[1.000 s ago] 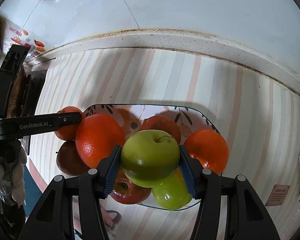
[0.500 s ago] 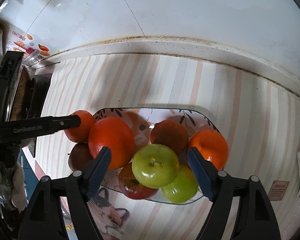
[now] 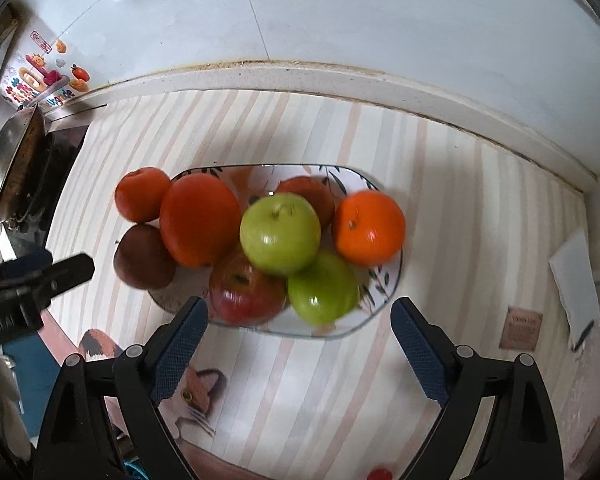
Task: Organize fruits
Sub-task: 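Lift both open tools away from the plate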
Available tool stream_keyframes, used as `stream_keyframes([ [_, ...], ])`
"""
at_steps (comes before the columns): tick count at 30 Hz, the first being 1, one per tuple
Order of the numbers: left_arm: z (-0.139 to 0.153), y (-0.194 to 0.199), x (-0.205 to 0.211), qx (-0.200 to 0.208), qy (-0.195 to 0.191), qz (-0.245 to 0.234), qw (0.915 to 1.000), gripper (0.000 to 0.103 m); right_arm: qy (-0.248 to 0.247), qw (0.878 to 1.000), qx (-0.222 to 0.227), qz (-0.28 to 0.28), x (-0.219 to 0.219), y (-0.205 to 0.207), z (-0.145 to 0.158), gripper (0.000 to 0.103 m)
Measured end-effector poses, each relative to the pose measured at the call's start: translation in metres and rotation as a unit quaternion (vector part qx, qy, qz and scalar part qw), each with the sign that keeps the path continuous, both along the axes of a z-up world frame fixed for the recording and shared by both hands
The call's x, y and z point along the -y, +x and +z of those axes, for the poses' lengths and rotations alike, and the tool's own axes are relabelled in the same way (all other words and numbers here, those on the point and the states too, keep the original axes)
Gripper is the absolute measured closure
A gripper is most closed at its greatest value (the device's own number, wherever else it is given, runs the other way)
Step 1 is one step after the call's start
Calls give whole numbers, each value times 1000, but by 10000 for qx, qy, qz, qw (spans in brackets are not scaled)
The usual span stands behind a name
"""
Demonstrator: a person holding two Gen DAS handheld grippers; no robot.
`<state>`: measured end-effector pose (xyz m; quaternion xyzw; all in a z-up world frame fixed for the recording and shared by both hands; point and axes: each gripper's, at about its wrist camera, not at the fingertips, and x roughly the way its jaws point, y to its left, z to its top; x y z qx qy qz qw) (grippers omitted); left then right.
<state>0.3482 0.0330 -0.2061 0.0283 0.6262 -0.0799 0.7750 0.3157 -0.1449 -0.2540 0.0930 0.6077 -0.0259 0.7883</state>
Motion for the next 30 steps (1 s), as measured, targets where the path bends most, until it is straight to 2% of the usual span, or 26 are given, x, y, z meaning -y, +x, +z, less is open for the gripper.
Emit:
stream_keyframes([
  [8,36,-51,-4,493,-105,-225,9985,17,-71,9982,515,-291,-7,-54,52,8],
  [16,82,-104,-13,1103,-112,-256,9935,17,-153,9930,1076,-457,-14,-113,107,8],
  [22,117,-140,-14,1568,-193,-221,9872,17,-120,9891,1434,-316,-15,-151,144,8],
  [30,148,-182,-9,1947,-222,-184,9804,17,-243,9816,1892,-47,-20,-196,188,8],
])
